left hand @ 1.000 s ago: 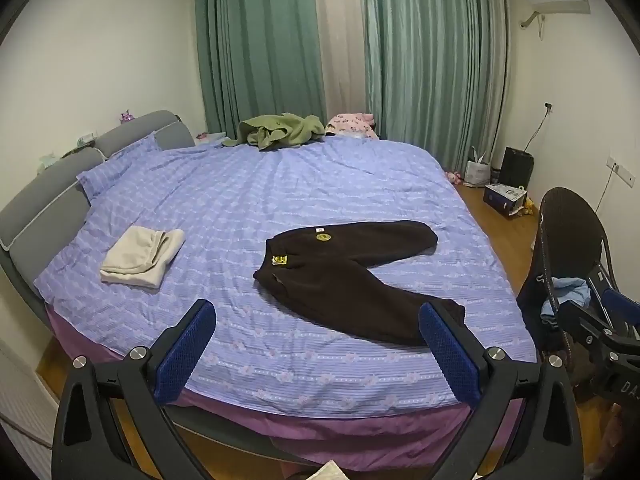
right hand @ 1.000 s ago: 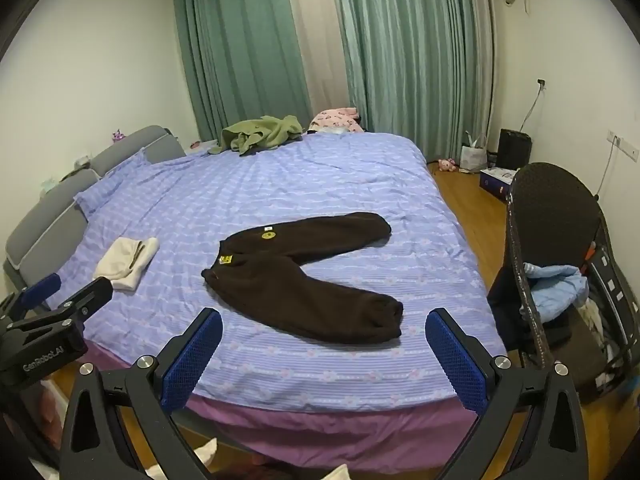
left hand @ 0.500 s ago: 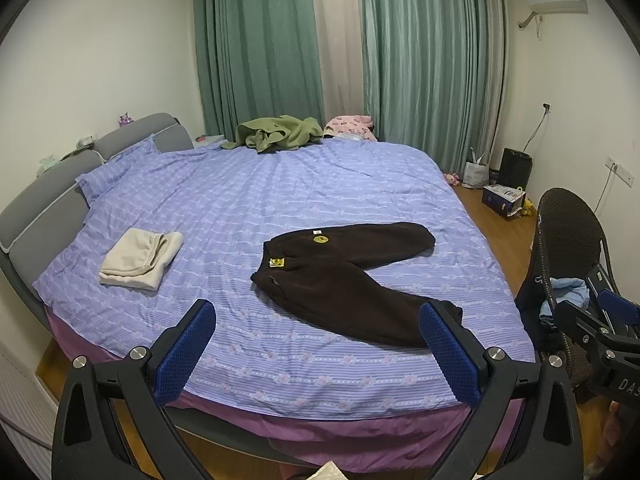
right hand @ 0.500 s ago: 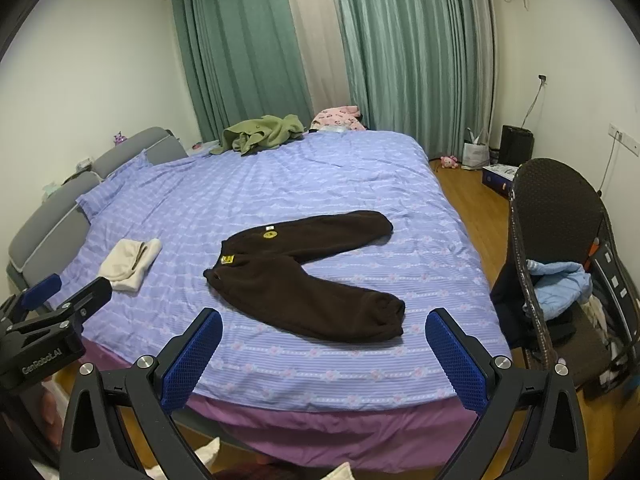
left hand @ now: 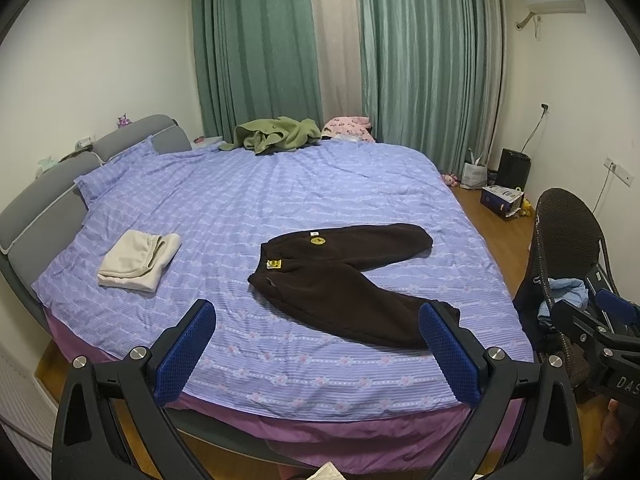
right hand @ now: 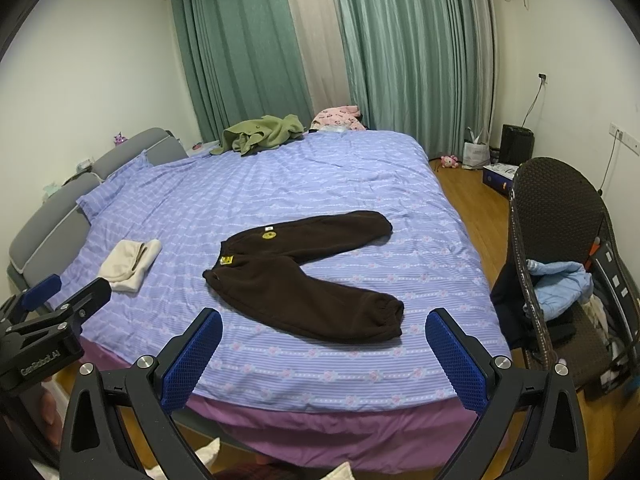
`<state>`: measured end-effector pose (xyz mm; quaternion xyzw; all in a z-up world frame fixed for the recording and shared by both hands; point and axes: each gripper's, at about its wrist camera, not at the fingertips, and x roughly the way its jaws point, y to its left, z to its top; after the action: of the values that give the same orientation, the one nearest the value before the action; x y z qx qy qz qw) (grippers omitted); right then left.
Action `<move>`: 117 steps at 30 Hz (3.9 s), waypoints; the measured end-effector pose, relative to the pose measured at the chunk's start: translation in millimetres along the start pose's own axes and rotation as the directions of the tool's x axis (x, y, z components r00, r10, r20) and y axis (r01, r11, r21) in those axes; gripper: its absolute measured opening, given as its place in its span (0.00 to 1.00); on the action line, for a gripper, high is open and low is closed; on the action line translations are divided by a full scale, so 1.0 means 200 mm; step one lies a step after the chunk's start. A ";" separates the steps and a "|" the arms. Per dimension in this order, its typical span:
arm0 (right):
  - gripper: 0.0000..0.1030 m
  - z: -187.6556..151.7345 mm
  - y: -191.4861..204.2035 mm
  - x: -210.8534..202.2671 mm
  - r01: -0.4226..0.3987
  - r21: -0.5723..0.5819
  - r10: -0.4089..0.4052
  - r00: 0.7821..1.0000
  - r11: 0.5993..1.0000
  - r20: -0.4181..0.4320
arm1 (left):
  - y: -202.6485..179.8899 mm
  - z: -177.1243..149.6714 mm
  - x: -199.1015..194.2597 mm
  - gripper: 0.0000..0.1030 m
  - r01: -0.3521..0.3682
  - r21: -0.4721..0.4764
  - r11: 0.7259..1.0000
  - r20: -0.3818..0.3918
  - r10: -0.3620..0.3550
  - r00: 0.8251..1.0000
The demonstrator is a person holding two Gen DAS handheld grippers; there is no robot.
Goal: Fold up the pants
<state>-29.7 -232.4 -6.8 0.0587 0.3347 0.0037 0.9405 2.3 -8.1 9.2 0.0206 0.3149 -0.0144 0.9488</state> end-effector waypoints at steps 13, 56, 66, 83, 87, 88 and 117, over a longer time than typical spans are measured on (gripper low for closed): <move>1.00 0.00 -0.01 0.00 -0.001 0.001 0.001 1.000 1.000 -0.001 | 0.00 -0.01 0.00 1.00 0.002 0.000 1.000 0.000 -0.002 1.000; 1.00 0.08 0.10 0.22 0.042 0.054 -0.040 0.998 0.998 -0.052 | 0.12 0.15 0.25 1.00 0.060 0.035 0.998 -0.017 -0.059 0.998; 1.00 0.28 0.15 0.51 0.137 0.131 -0.132 0.990 0.982 -0.041 | 0.18 0.39 0.67 1.00 0.149 0.094 0.984 -0.029 -0.147 0.989; 1.00 0.75 -0.41 1.60 0.074 0.040 -0.073 0.997 0.996 -0.017 | -0.35 0.63 1.73 1.00 0.112 0.056 0.992 -0.065 -0.108 0.992; 0.97 0.75 -0.56 1.99 0.088 0.075 -0.083 0.994 0.993 -0.069 | -0.51 0.61 2.06 1.00 0.146 0.088 0.985 -0.100 -0.137 0.985; 0.95 0.74 -0.58 2.06 0.088 0.077 -0.082 0.994 0.993 -0.075 | -0.55 0.60 2.14 1.00 0.156 0.094 0.983 -0.104 -0.146 0.984; 0.18 0.51 -0.98 3.09 0.126 0.290 -0.040 0.957 0.949 -0.286 | -0.86 0.34 3.00 1.00 0.157 0.172 0.973 -0.306 -0.099 0.947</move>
<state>507.5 -409.9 -339.0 0.1878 0.4612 -0.0800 0.8635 516.7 -190.8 -300.5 0.0942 0.4506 -0.1037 0.8816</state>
